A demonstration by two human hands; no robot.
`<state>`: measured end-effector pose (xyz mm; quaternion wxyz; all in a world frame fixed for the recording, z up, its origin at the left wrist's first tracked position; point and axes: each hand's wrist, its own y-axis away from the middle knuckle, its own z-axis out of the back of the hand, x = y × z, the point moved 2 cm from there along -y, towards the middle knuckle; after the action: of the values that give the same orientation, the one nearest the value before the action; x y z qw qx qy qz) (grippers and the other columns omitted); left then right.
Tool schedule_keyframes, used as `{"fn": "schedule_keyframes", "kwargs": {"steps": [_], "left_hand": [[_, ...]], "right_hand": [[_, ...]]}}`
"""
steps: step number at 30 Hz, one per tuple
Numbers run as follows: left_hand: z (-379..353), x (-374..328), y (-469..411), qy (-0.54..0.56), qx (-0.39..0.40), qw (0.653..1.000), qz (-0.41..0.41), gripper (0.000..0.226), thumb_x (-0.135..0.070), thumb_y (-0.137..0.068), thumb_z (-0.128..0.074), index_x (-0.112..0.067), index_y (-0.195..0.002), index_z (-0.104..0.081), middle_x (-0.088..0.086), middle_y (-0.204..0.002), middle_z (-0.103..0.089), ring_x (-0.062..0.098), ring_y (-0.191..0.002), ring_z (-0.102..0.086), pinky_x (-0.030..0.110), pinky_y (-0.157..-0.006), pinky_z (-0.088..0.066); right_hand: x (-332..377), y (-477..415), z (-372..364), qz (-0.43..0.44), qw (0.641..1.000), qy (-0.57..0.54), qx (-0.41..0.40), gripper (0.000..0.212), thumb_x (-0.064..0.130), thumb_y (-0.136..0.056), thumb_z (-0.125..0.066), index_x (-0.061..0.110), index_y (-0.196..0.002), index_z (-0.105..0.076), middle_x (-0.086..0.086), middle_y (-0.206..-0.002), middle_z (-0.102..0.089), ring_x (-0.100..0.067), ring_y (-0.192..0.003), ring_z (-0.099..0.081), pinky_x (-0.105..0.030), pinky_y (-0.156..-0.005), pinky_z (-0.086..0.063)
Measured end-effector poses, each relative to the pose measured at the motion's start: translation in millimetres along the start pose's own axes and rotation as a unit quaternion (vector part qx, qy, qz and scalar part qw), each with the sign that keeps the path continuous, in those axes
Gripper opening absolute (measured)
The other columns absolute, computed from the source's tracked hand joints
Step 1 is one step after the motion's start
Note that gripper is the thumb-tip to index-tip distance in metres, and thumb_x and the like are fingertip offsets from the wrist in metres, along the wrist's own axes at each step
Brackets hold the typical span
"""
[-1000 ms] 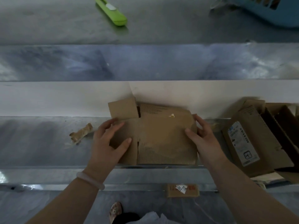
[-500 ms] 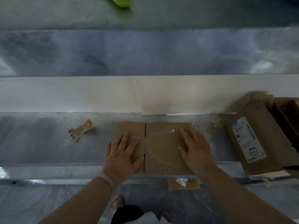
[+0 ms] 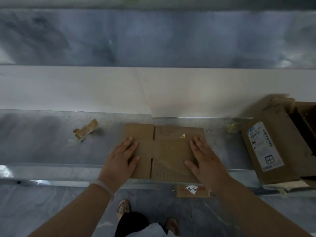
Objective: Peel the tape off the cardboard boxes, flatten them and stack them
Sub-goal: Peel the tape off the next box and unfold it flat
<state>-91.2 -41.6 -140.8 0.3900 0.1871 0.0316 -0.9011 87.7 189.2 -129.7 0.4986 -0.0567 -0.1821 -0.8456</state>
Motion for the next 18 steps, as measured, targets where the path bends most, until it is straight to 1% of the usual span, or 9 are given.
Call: {"fn": "schedule_keyframes", "kwargs": {"steps": [2,4,5,7,9,11,12,15,18], "left_hand": [[5.7,2.2,11.0,-0.016,-0.07,0.997,0.025,0.066,-0.063,-0.081,-0.037,-0.022,-0.129,-0.058,0.002,-0.134,-0.052,0.026,-0.119,-0.048,0.039,-0.101,-0.04],[9.6,3.0,23.4,-0.009,-0.101,0.99,0.096,0.052,-0.057,-0.082,-0.056,-0.022,-0.12,-0.061,0.003,-0.117,-0.057,0.026,-0.103,-0.054,0.038,-0.087,-0.049],[10.0,3.7,29.3,0.017,-0.099,0.986,0.137,0.048,-0.053,-0.08,-0.062,-0.022,-0.117,-0.059,0.003,-0.111,-0.056,0.025,-0.099,-0.055,0.037,-0.082,-0.05],[10.6,4.5,38.6,0.092,-0.075,0.971,0.209,0.047,-0.048,-0.079,-0.068,-0.019,-0.112,-0.052,0.002,-0.105,-0.055,0.023,-0.093,-0.058,0.033,-0.076,-0.048],[8.9,5.2,39.9,0.143,-0.037,0.957,0.25,0.048,-0.046,-0.079,-0.069,-0.015,-0.109,-0.048,0.004,-0.099,-0.057,0.021,-0.087,-0.058,0.029,-0.072,-0.043],[9.3,4.2,42.2,0.163,-0.011,0.95,0.267,0.046,-0.045,-0.08,-0.069,-0.015,-0.106,-0.046,0.003,-0.09,-0.059,0.02,-0.081,-0.057,0.028,-0.069,-0.041],[10.8,4.3,43.5,0.17,-0.006,0.947,0.271,0.044,-0.044,-0.081,-0.068,-0.015,-0.104,-0.046,0.002,-0.087,-0.059,0.02,-0.081,-0.057,0.028,-0.069,-0.041],[18.4,11.5,48.2,0.203,-0.011,0.94,0.273,0.039,-0.043,-0.081,-0.068,-0.015,-0.102,-0.05,-0.001,-0.087,-0.058,0.021,-0.083,-0.058,0.029,-0.07,-0.042],[32.1,29.3,57.9,0.258,-0.028,0.924,0.28,0.045,-0.046,-0.079,-0.07,-0.014,-0.108,-0.056,0.002,-0.092,-0.061,0.023,-0.085,-0.061,0.037,-0.077,-0.052]], "right_hand": [[-6.7,11.8,3.6,-0.044,0.996,-0.046,-0.062,0.078,0.058,-0.091,-0.047,0.021,-0.154,-0.018,0.007,-0.16,-0.011,-0.013,-0.146,-0.009,-0.029,-0.117,-0.01],[-14.2,24.1,3.6,-0.083,0.985,-0.07,-0.134,0.069,0.055,-0.084,-0.061,0.018,-0.14,-0.046,-0.002,-0.139,-0.045,-0.022,-0.129,-0.037,-0.037,-0.109,-0.032],[-17.8,29.2,2.1,-0.096,0.98,-0.086,-0.153,0.062,0.054,-0.08,-0.066,0.017,-0.129,-0.054,-0.003,-0.125,-0.053,-0.023,-0.118,-0.046,-0.039,-0.101,-0.04],[-20.2,37.4,0.9,-0.132,0.973,-0.141,-0.129,0.053,0.051,-0.078,-0.07,0.019,-0.118,-0.055,0.0,-0.108,-0.059,-0.02,-0.101,-0.055,-0.036,-0.087,-0.049],[-22.8,38.1,-0.9,-0.18,0.962,-0.189,-0.073,0.05,0.049,-0.08,-0.071,0.02,-0.116,-0.05,0.004,-0.103,-0.063,-0.018,-0.094,-0.061,-0.033,-0.079,-0.051],[-24.3,38.1,-1.9,-0.218,0.945,-0.239,-0.056,0.048,0.046,-0.081,-0.071,0.019,-0.115,-0.052,0.002,-0.104,-0.067,-0.019,-0.091,-0.063,-0.028,-0.07,-0.05],[-23.5,39.4,-1.7,-0.233,0.936,-0.258,-0.052,0.046,0.045,-0.082,-0.071,0.017,-0.115,-0.054,0.0,-0.105,-0.067,-0.019,-0.091,-0.063,-0.027,-0.069,-0.05],[-19.7,42.7,-1.5,-0.244,0.921,-0.299,-0.052,0.042,0.046,-0.082,-0.071,0.016,-0.109,-0.063,0.0,-0.099,-0.068,-0.018,-0.091,-0.063,-0.032,-0.081,-0.05],[2.5,47.6,3.5,-0.231,0.914,-0.328,-0.065,0.034,0.043,-0.082,-0.071,0.016,-0.102,-0.063,0.002,-0.094,-0.066,-0.014,-0.085,-0.061,-0.031,-0.076,-0.048]]}}
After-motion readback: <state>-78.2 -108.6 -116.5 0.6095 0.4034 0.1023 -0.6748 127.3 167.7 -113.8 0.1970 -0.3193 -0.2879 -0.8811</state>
